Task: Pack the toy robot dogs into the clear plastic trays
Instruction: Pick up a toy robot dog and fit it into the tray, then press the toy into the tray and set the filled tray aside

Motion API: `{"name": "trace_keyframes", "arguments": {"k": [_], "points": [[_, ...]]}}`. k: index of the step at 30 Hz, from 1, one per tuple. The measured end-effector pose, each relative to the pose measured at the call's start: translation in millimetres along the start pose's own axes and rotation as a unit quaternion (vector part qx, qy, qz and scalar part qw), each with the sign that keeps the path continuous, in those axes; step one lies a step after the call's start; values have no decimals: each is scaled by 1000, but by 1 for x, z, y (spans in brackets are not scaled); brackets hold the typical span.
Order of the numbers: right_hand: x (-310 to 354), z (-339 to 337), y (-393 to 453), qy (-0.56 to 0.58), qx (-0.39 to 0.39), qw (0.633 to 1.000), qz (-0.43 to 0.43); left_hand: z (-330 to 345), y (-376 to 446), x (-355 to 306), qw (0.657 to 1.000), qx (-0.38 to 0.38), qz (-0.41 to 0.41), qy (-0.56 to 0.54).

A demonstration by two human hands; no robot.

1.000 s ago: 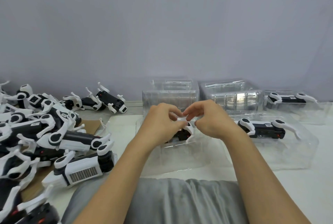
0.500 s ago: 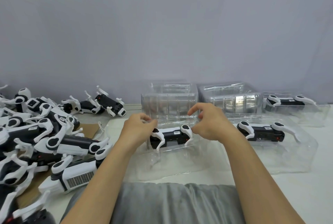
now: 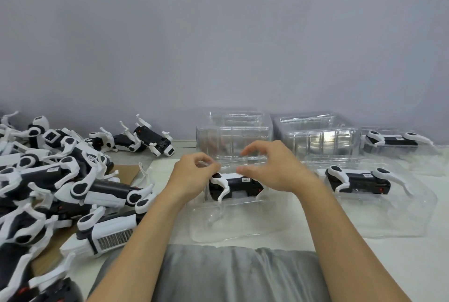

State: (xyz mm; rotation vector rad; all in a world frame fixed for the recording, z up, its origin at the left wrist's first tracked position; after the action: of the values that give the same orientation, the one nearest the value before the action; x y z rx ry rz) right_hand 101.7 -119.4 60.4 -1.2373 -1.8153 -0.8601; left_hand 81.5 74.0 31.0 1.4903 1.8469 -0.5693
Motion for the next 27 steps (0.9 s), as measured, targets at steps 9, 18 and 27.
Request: {"name": "trace_keyframes", "arguments": {"k": [9,18,27], "points": [[7,19,-4,-56,11,998,-2,-3,1,-1,1000,-19,11,21],[3,19,0,-83,60,994,-20,-2,2,-21,978,-22,122,168],[-6,0,11,33,-28,999,-28,7,-26,-51,912,224,178,295]]}}
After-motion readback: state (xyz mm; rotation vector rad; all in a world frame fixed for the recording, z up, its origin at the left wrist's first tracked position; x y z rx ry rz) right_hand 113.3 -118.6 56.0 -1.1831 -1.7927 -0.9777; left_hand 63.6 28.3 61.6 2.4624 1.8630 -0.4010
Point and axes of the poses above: each hand's wrist, its own y-axis towards the middle knuckle, its own z-axis out of the palm, x = y × z, the point moved 6 cm from there along y, towards the middle knuckle, and after that the axes turned 15 degrees about y, right-handed, at the moved point
